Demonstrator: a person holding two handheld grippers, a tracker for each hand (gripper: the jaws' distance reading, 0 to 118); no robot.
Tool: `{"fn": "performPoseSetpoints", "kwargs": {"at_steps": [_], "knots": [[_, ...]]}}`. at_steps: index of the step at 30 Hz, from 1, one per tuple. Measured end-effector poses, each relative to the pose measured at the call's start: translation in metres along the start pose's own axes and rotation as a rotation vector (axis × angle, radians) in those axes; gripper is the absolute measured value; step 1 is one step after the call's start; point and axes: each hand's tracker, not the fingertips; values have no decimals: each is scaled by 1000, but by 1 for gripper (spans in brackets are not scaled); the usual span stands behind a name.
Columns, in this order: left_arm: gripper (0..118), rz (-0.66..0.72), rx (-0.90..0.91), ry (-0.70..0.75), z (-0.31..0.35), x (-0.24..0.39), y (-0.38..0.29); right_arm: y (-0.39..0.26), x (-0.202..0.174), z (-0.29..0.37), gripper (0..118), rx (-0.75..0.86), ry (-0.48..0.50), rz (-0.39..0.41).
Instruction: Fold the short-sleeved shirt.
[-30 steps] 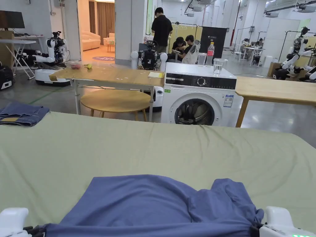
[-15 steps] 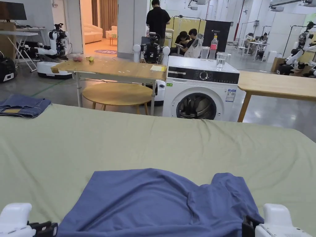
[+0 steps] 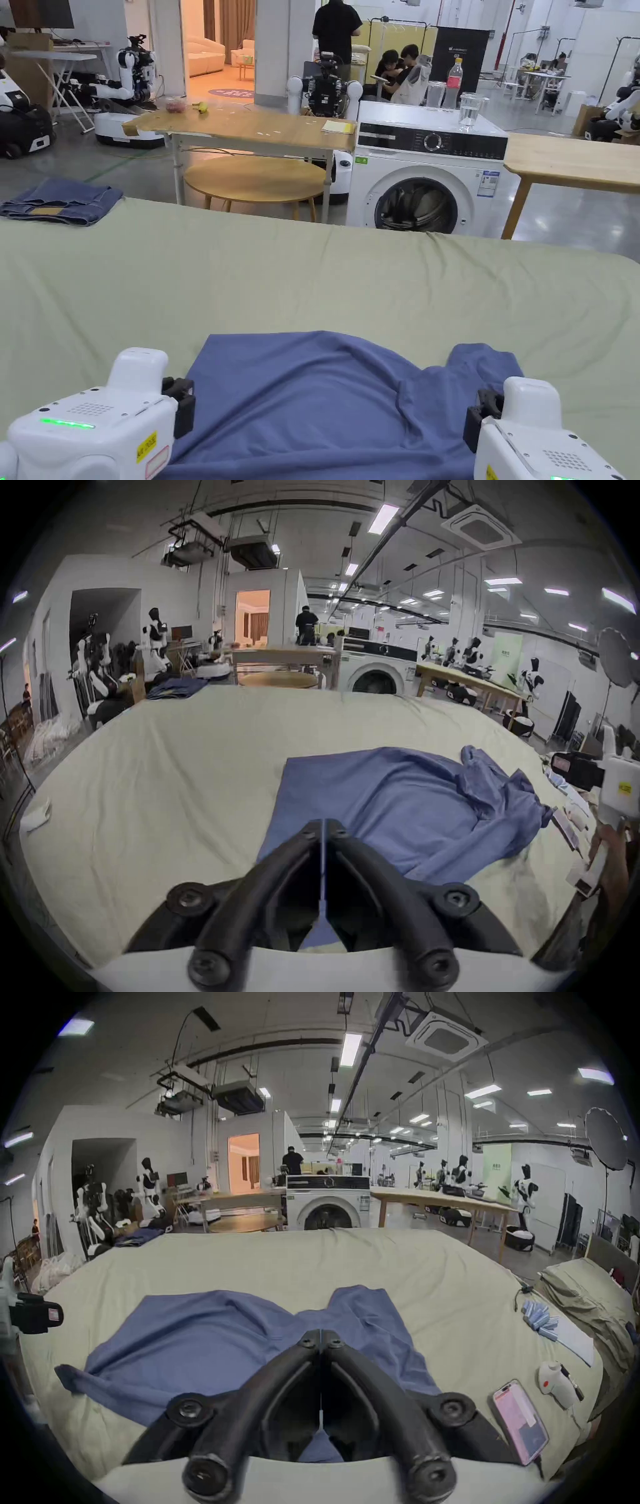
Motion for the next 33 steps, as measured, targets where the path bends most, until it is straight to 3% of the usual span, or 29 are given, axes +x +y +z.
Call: {"fn": "performPoseSetpoints", "kwargs": {"at_steps": [7, 18, 19, 21, 22, 24, 26, 28, 30, 31, 33], "knots": [[0, 14, -79, -15, -54, -22, 40, -3, 1, -19, 0, -51, 15, -6], [0, 96, -398, -41, -228, -78, 136, -5, 18, -56, 0, -123, -15, 7], [7, 110, -434, -48, -242, -79, 135, -6, 21, -57, 0, -131, -21, 6], [49, 104, -487, -39, -265, -77, 132, -7, 26, -60, 0, -143, -35, 6], [62, 97, -512, -11, -275, -75, 128, -8, 29, -61, 0, -147, -39, 6], [71, 97, -574, -15, -296, -73, 115, -11, 34, -63, 0, -159, -54, 12], [71, 53, -666, 33, -314, -66, 96, -13, 39, -64, 0, -170, -65, 15], [71, -37, -527, 82, -296, -46, 91, -14, 45, -63, 0, -181, -73, 14], [71, -114, -524, 71, -290, -32, 86, -14, 51, -62, 0, -189, -80, 2], [64, -114, -509, 55, -286, -28, 86, -13, 55, -63, 0, -198, -82, -7], [35, -93, -512, -8, -280, -25, 88, -9, 64, -66, 0, -221, -74, -34]]}}
